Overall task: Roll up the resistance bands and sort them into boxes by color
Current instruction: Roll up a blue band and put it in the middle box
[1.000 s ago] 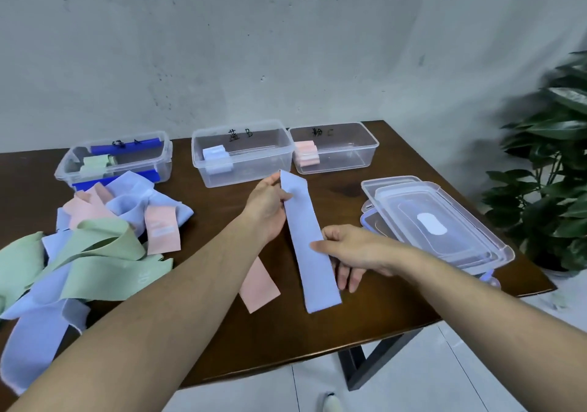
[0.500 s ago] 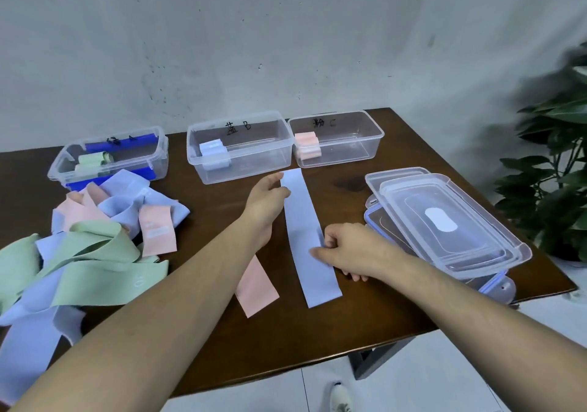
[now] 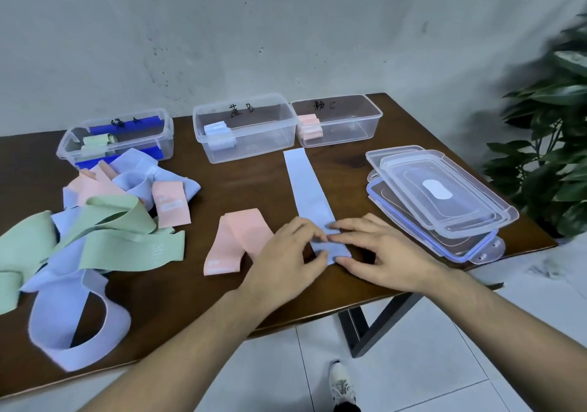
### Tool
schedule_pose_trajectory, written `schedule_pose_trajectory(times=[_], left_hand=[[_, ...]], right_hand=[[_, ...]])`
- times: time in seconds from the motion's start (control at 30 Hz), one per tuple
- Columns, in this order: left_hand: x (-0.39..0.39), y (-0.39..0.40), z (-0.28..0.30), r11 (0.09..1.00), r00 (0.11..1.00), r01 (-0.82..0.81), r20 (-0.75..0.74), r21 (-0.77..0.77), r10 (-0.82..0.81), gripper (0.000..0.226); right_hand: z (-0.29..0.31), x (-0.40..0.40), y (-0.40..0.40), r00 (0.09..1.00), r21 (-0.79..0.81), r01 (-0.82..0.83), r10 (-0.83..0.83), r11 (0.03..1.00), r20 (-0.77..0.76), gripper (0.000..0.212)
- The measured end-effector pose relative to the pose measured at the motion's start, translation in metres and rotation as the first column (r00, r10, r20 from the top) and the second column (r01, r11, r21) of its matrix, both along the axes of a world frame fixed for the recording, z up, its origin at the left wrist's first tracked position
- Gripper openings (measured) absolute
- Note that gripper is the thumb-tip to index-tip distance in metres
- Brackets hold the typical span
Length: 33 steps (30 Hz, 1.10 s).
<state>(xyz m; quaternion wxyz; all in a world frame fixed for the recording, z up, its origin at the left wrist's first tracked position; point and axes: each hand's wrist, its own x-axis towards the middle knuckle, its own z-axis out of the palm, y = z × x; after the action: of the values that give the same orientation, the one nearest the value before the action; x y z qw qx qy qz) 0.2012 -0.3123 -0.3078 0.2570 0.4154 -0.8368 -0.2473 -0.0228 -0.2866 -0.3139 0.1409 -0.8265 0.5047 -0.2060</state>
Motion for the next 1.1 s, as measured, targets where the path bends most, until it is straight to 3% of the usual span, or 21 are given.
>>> schedule_pose_trajectory(times=[0.13,0.33,0.47,0.53,0.73,1.1], left_hand=[[0.005,0.010,-0.011,0.982,0.995,0.046,0.097,-0.182,-0.028,0.028],[0.002,0.010,-0.013,0.940,0.987,0.095,0.154,-0.327,-0.046,0.017],[0.003,0.010,-0.016,0.913,0.986,0.109,0.159,-0.393,-0.049,0.024],[0.003,0.010,-0.017,0.909,0.987,0.108,0.153,-0.403,-0.049,0.024],[0.004,0.013,-0.016,0.898,0.982,0.147,0.171,-0.414,-0.081,0.027],[0.004,0.015,-0.011,0.931,0.984,0.167,0.110,-0.324,-0.138,0.020]], right_hand=[[-0.004,0.001,0.006,0.999,-0.112,-0.036,0.032,0.993,-0.041,0.036],[-0.005,0.002,0.008,0.998,-0.267,-0.059,0.051,0.962,-0.038,0.023],[-0.005,0.003,0.008,0.997,-0.286,-0.071,0.065,0.955,-0.031,0.023],[-0.004,0.003,0.008,0.998,-0.260,-0.067,0.061,0.963,-0.029,0.029],[-0.008,0.001,0.007,0.992,-0.326,-0.124,0.116,0.937,-0.045,0.012],[-0.011,0.001,0.008,0.984,-0.232,-0.151,0.167,0.961,0.054,0.015]])
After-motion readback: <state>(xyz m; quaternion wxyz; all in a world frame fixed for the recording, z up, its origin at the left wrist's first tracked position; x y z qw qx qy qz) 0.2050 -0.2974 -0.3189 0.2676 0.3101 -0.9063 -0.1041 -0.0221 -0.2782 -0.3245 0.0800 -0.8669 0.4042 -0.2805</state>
